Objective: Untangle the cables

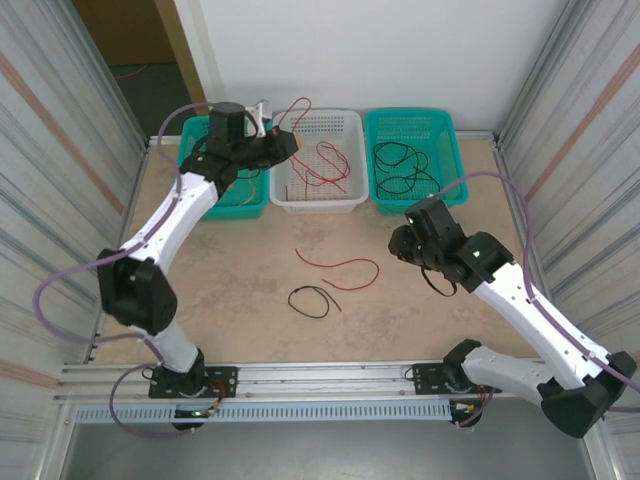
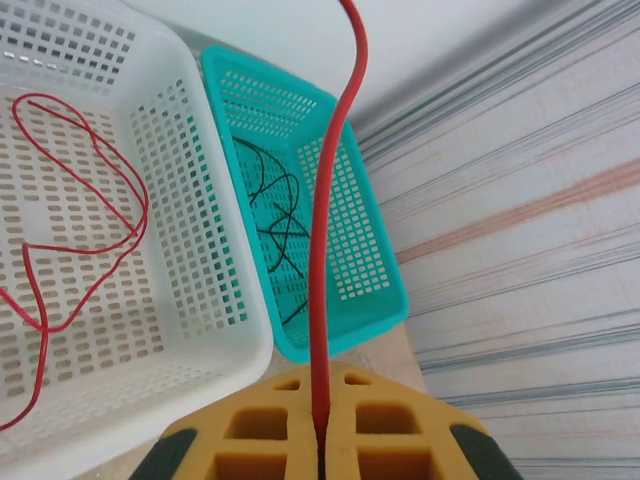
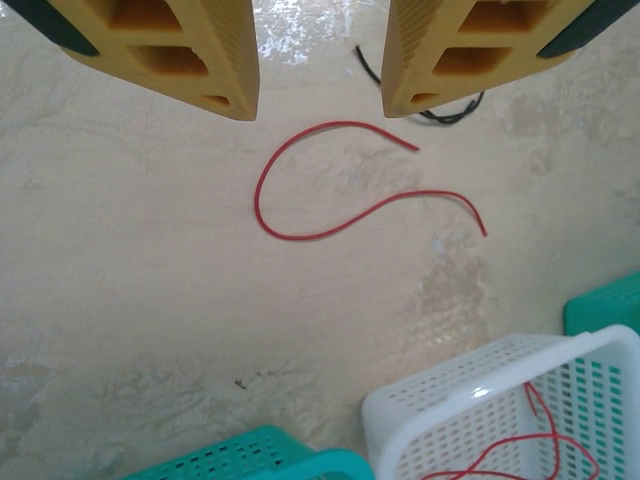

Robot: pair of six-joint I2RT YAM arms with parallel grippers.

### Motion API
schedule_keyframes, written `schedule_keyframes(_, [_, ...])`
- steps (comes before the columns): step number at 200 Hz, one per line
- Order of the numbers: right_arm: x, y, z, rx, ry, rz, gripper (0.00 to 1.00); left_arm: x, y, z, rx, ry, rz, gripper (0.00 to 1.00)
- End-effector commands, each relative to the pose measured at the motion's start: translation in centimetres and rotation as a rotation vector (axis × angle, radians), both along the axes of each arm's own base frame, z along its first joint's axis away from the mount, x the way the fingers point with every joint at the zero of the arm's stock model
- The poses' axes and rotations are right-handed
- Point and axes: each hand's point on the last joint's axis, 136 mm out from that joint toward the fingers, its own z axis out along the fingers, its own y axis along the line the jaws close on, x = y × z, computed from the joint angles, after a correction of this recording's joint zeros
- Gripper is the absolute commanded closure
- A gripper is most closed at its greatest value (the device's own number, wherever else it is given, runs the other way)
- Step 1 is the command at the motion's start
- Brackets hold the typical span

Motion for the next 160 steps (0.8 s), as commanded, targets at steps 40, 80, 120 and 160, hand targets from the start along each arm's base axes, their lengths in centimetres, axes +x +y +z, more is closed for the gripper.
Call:
schedule_keyframes(40, [-0.8,0.2,-1.8,0.001,0.058,0.011,0.65,6.6,-1.9,-2.1,0.059,-0.006,0.009,0.75])
schedule_keyframes(80, [-0.9,1.0,-1.6,-0.009,0.056,0.047,0.65,9.0,-2.7,-5.1,0.069,0.038,0.017,0.38])
schedule_keyframes(120, [-0.8,3.4,-1.4,-0.029,0.053,0.124,0.63,4.8,-3.5,-2.2,0.074,-0.02,-0.051,0.36])
schedule_keyframes(160, [-0.6,7.9,-3.4,-0.09,0.141,0.256,0.59,-2.3,0.3,1.2,0.146,-0.081,0.006,0.37])
